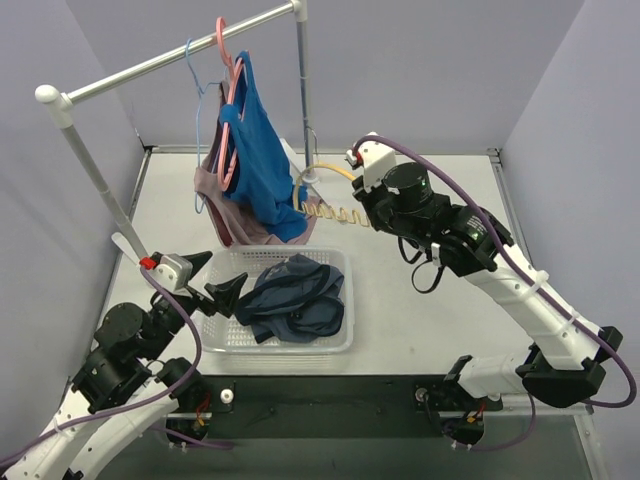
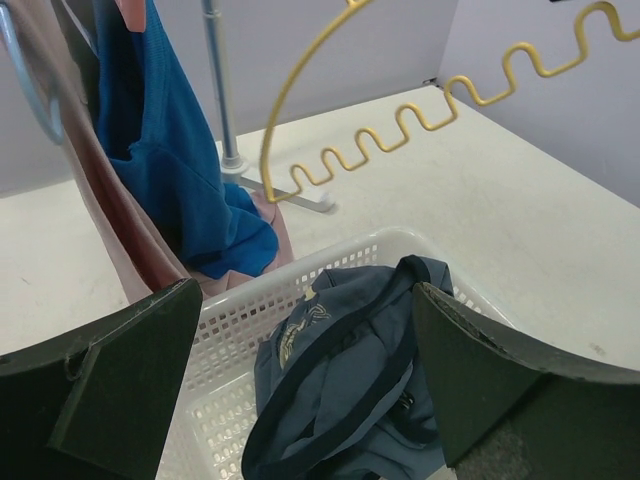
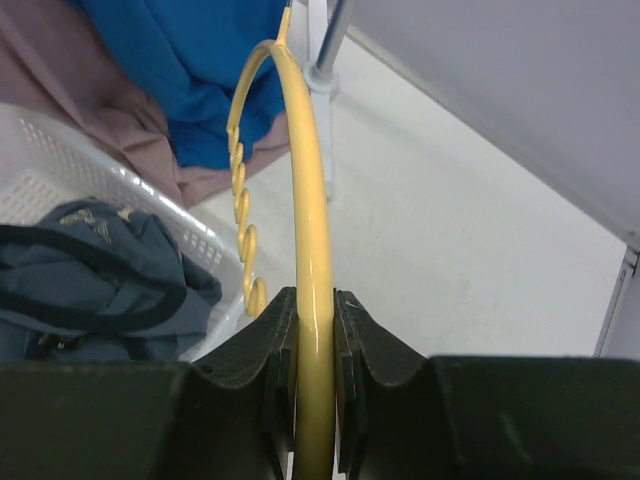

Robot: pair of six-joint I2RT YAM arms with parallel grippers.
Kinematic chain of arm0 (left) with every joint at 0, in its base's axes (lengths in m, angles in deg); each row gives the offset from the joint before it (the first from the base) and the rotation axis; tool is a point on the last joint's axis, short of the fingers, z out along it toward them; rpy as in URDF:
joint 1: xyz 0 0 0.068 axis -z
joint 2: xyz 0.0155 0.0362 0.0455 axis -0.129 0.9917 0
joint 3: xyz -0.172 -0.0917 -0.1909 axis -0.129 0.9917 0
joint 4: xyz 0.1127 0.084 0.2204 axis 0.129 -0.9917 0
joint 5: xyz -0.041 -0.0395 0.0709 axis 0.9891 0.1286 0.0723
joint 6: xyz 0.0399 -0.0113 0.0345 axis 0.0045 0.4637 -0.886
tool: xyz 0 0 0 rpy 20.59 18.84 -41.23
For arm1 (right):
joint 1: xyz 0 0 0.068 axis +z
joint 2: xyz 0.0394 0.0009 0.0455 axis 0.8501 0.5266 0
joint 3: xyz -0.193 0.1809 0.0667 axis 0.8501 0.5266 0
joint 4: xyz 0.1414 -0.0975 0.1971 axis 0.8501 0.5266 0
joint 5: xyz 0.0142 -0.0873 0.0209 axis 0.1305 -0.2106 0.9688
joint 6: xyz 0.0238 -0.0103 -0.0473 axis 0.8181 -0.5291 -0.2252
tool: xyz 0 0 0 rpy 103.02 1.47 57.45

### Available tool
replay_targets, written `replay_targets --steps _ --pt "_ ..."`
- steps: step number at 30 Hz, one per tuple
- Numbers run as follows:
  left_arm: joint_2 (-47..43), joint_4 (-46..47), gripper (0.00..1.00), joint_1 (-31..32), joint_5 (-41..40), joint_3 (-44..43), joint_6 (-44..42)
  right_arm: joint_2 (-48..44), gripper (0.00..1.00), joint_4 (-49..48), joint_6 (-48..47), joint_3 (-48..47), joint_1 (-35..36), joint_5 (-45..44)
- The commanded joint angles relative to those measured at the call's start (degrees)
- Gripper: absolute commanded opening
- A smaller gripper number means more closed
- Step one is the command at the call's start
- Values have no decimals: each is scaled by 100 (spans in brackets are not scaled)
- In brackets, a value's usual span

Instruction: Remove the tank top from the hanger

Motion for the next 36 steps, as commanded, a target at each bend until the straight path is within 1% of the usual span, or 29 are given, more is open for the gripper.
replay_targets --steps 1,8,9,10,12,13,17,21,22,26,30,36 --pt "-137 66 97 -75 -33 14 -89 130 0 -1452 -605 -525 -6 -128" --pt "-217 118 97 -198 99 66 -89 253 0 -2667 -1124 -455 3 -251" --pt "-208 127 97 -207 160 58 -89 279 0 -2798 -1290 -437 38 -373" --pt "-182 145 97 -216 195 66 -89 288 0 -3139 -1439 -402 56 -453" --pt "-155 153 97 -260 283 57 -89 358 0 -3405 -1816 -393 56 -515" --pt "-147 145 97 -277 336 40 -80 402 0 -3667 -1923 -428 56 -524" --pt "-217 153 97 -356 362 57 -53 701 0 -4029 -2293 -726 47 -541" --pt "-331 180 97 -462 424 110 -10 1122 0 -4678 -2670 -981 56 -602" --pt "-340 189 97 -471 424 119 -10 1228 0 -4733 -2898 -1173 47 -655" --pt "-340 180 97 -488 450 110 -1 1877 0 -4698 -3277 -1859 30 -831" --pt "-314 189 97 -506 477 110 -10 2063 0 -4943 -3295 -2028 30 -840" --pt "-296 206 97 -532 521 128 -10 2380 0 -4892 -3190 -2326 -58 -700"
